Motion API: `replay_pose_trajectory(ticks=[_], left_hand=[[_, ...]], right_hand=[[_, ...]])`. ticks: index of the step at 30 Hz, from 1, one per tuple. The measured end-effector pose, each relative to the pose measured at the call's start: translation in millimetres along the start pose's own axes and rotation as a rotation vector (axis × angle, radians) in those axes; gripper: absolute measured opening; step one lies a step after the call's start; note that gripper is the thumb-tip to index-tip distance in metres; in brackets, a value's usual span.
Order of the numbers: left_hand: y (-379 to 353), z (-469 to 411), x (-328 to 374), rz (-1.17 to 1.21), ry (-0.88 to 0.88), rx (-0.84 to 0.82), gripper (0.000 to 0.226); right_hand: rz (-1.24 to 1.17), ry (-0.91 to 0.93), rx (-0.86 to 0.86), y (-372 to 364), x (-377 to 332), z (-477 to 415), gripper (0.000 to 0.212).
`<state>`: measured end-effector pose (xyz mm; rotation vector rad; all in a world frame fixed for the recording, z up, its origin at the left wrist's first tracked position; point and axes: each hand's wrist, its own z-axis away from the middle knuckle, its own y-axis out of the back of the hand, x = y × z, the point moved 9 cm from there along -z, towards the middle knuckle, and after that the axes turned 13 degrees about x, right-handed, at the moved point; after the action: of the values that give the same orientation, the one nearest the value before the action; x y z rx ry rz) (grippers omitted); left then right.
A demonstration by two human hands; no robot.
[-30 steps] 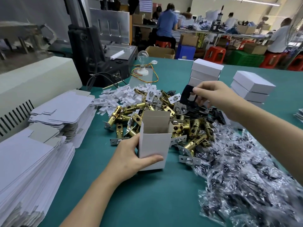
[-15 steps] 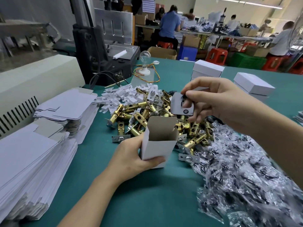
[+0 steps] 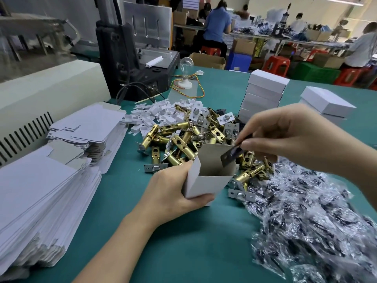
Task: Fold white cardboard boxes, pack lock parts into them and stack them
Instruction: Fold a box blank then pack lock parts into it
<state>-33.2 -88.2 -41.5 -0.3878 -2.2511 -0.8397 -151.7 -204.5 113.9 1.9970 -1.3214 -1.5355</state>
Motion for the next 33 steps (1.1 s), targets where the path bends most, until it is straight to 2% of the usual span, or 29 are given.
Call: replay_pose_trajectory(ticks=[5, 10, 12, 19, 23, 28, 31, 33], left_hand=[[-1.9, -0.6, -3.3, 0.01, 0.02, -0.012, 0.049], [-4.3, 0.2, -10.3, 0.046, 0.059, -0.022, 0.052], [-4.2, -0.6, -12.2, 0.048, 0.065, -0.021, 0.055], [-3.0, -1.2, -19.7, 0.075, 0.107, -0.009, 0.051], [-2.1, -1.6, -21.4, 0.089, 0.117, -0.004, 0.05], [-1.8, -3.4, -26.4, 0.219, 0.233, 0.019, 0.052], [-1.1, -4.2, -28.3, 0.243, 0.271, 0.03, 0.052], [-0.7, -3.9, -28.9, 0.245, 0.283, 0.031, 0.051]], right_hand=[[0.295, 0.203, 0.031, -8.3, -20.7, 4.4, 0.016], [0.655, 0.211, -0.035, -34.5, -29.1, 1.9, 0.028], [0.769, 0.223, -0.089, -47.8, -28.1, -3.7, 0.023], [0.602, 0.218, -0.268, -78.5, -24.5, -24.8, 0.013], [0.526, 0.182, -0.253, -75.6, -20.4, -38.3, 0.013], [0.404, 0.08, -0.245, -80.7, -4.7, -46.7, 0.011], [0.34, 0.041, -0.242, -88.6, 4.2, -55.5, 0.003], [0.304, 0.03, -0.261, -94.1, 6.7, -59.0, 0.011]])
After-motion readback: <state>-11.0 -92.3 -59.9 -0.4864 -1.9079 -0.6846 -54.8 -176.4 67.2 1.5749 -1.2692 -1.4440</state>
